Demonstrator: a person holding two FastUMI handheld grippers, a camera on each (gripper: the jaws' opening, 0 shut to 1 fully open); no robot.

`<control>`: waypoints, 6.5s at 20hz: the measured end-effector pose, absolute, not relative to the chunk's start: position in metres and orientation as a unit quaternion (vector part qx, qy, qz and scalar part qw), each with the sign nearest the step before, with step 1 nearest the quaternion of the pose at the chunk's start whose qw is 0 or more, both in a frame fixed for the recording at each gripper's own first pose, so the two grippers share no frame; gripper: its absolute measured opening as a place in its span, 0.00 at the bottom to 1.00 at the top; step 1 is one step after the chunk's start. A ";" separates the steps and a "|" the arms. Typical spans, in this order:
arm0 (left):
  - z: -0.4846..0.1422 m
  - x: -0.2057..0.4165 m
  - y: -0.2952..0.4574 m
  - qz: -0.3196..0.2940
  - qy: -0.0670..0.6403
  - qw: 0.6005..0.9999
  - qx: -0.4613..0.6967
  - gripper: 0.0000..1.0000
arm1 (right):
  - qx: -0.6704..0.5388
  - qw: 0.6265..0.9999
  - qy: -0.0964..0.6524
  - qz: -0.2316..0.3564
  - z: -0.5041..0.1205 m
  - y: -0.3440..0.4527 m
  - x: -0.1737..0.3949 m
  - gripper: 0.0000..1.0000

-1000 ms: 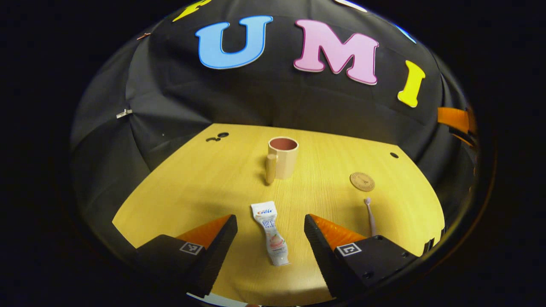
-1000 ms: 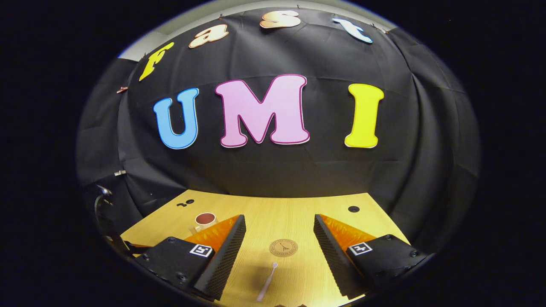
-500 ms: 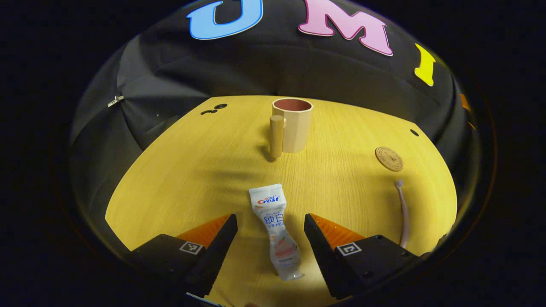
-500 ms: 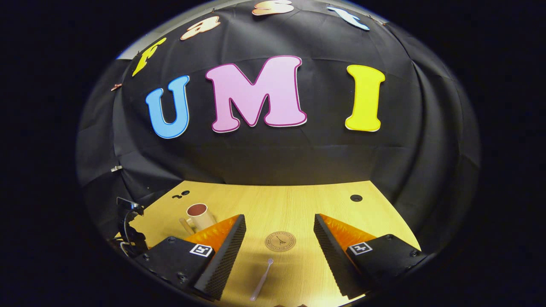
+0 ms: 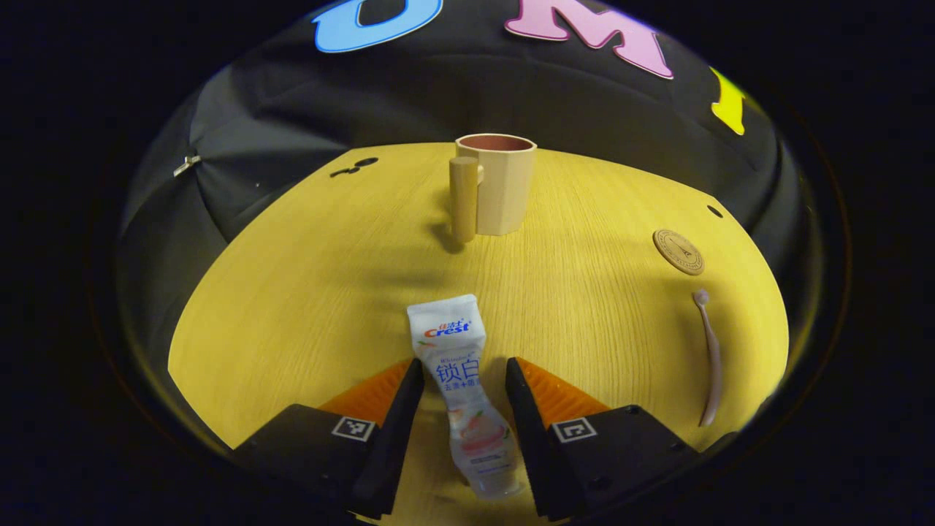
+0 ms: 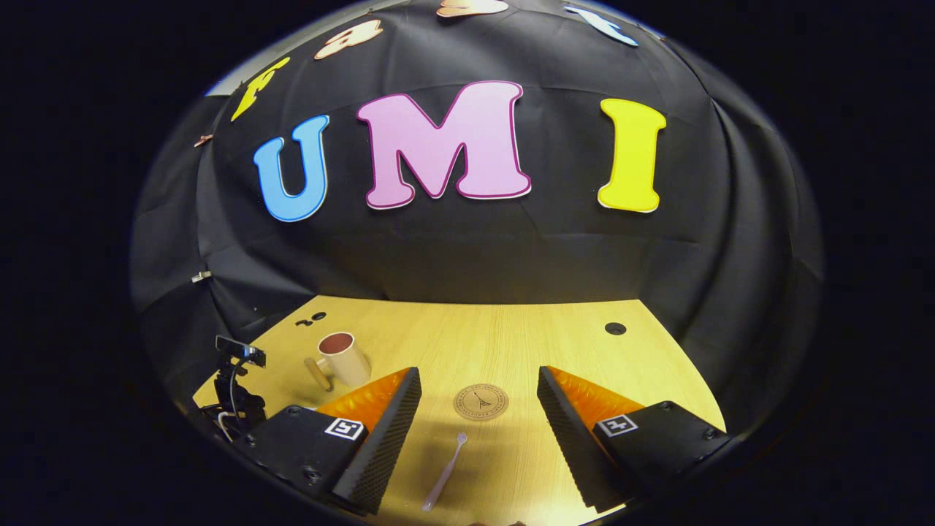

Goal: Put the toothbrush and toothpaste on the desktop into the cup, then pick up the cup and place it on the coaster on the desktop.

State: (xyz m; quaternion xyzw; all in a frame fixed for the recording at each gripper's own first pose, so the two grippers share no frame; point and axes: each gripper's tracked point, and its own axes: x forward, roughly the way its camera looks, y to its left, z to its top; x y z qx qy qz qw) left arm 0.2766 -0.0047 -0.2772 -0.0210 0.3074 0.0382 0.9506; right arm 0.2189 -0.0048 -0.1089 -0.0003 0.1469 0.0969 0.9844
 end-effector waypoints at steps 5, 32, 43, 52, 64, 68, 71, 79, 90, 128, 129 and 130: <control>-0.278 0.278 -0.016 0.006 0.289 0.957 0.030 0.37 | 0.008 0.983 0.163 0.085 -0.121 -0.006 0.195 0.98; -0.207 0.171 -0.014 -0.033 0.256 0.964 -0.055 0.24 | 0.005 0.924 0.379 0.058 -0.300 0.024 0.188 0.99; -0.193 0.156 0.000 -0.022 0.260 0.962 -0.081 0.24 | -0.028 0.905 0.423 0.030 -0.333 0.028 0.180 0.90; -0.182 0.162 -0.007 -0.018 0.261 0.958 -0.117 0.24 | -0.032 0.896 0.431 0.101 -0.332 0.044 0.178 0.10; -0.177 0.177 -0.017 -0.019 0.250 0.961 -0.120 0.24 | 0.000 0.880 0.439 0.179 -0.297 0.031 0.162 0.07; -0.136 0.204 -0.015 -0.029 0.200 0.973 -0.114 0.24 | 0.009 0.894 0.409 0.184 -0.265 0.020 0.160 0.07; -0.104 0.232 -0.017 -0.041 0.162 0.979 -0.120 0.24 | 0.021 0.902 0.392 0.178 -0.250 0.010 0.161 0.07; -0.015 0.321 -0.012 -0.050 0.065 0.988 -0.132 0.24 | 0.029 0.917 0.361 0.167 -0.227 -0.002 0.170 0.07; 0.011 0.452 -0.015 -0.042 -0.019 0.990 -0.136 0.23 | 0.032 0.908 0.379 0.173 -0.237 0.007 0.176 0.07; -0.098 0.267 0.004 0.023 0.086 0.991 -0.103 0.98 | 0.018 0.929 0.277 0.243 -0.170 0.110 0.285 0.07; -0.102 0.255 0.000 0.022 0.090 0.990 -0.110 0.97 | 0.015 0.930 0.266 0.253 -0.163 0.123 0.291 0.07; -0.105 0.243 -0.001 0.022 0.094 0.989 -0.112 0.97 | 0.009 0.930 0.256 0.263 -0.157 0.136 0.295 0.07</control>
